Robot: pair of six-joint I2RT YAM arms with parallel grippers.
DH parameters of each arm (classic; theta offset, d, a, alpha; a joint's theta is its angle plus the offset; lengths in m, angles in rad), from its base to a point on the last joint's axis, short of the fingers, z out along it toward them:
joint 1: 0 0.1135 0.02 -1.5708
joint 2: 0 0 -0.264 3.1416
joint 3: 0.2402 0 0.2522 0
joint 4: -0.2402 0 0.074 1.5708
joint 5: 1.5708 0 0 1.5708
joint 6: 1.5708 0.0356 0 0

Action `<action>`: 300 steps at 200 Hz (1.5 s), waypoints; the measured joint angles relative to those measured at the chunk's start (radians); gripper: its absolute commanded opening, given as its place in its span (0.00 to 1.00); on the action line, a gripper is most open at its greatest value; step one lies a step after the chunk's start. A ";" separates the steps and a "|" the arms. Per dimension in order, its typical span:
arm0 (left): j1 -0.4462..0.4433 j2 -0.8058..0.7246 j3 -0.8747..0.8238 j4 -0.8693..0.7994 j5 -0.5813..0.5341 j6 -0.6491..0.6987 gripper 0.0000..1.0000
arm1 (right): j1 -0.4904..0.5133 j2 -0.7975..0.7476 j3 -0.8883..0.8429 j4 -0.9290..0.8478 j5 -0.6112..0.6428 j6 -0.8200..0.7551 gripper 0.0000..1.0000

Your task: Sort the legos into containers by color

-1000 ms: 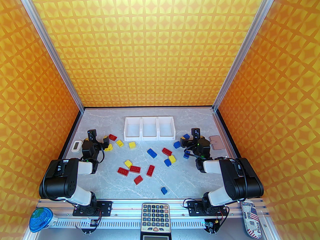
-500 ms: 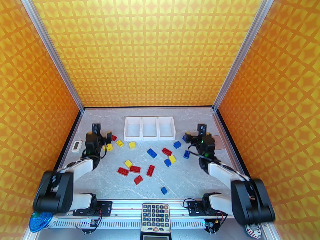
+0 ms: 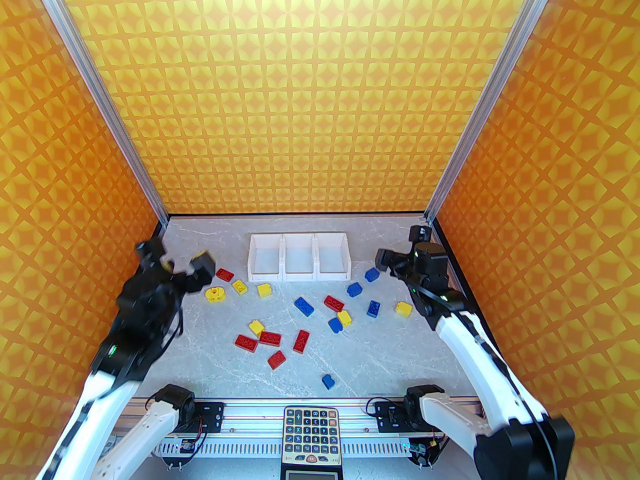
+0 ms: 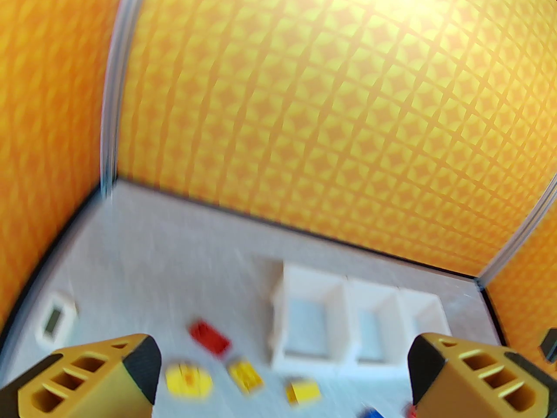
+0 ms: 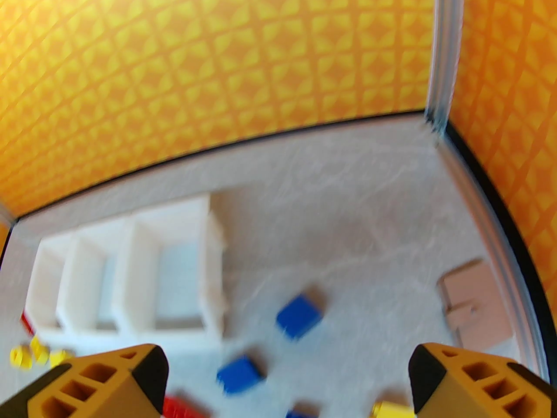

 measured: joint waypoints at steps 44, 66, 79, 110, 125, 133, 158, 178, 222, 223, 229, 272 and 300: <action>-0.058 0.057 0.001 -0.208 0.002 -0.078 0.99 | 0.000 -0.023 0.012 -0.134 -0.048 0.001 0.95; -0.087 0.103 0.000 -0.249 0.002 -0.088 0.99 | 0.000 0.008 0.013 -0.155 -0.055 0.016 0.95; -0.103 0.127 0.000 -0.260 0.003 -0.091 0.99 | 0.000 0.048 0.013 -0.155 -0.067 0.027 0.94; -0.133 0.167 0.000 -0.262 0.003 -0.091 0.99 | 0.000 0.197 0.026 -0.130 -0.093 0.079 0.83; -0.150 0.193 -0.005 -0.252 0.002 -0.092 0.99 | 0.000 0.293 0.048 -0.109 -0.096 0.119 0.79; -0.160 0.201 -0.016 -0.240 0.002 -0.094 0.99 | 0.000 0.335 0.057 -0.095 -0.096 0.140 0.77; -0.188 0.218 -0.057 -0.203 0.002 -0.105 0.99 | 0.000 0.451 0.076 -0.039 -0.102 0.217 0.73; -0.205 0.237 -0.069 -0.183 0.002 -0.107 0.99 | 0.000 0.529 0.094 0.003 -0.102 0.276 0.73; -0.228 0.284 -0.070 -0.145 -0.001 -0.111 0.99 | 0.000 0.653 0.157 0.060 -0.087 0.372 0.73; -0.229 0.285 -0.071 -0.143 -0.001 -0.111 0.99 | 0.000 0.654 0.158 0.061 -0.087 0.373 0.73; -0.232 0.290 -0.071 -0.141 -0.001 -0.111 0.99 | 0.000 0.667 0.164 0.065 -0.079 0.384 0.73; -0.257 0.307 -0.071 -0.131 -0.002 -0.111 0.99 | 0.000 0.739 0.180 0.085 -0.040 0.446 0.73; -0.272 0.308 -0.072 -0.119 -0.002 -0.118 0.99 | 0.000 0.785 0.195 0.090 -0.037 0.468 0.68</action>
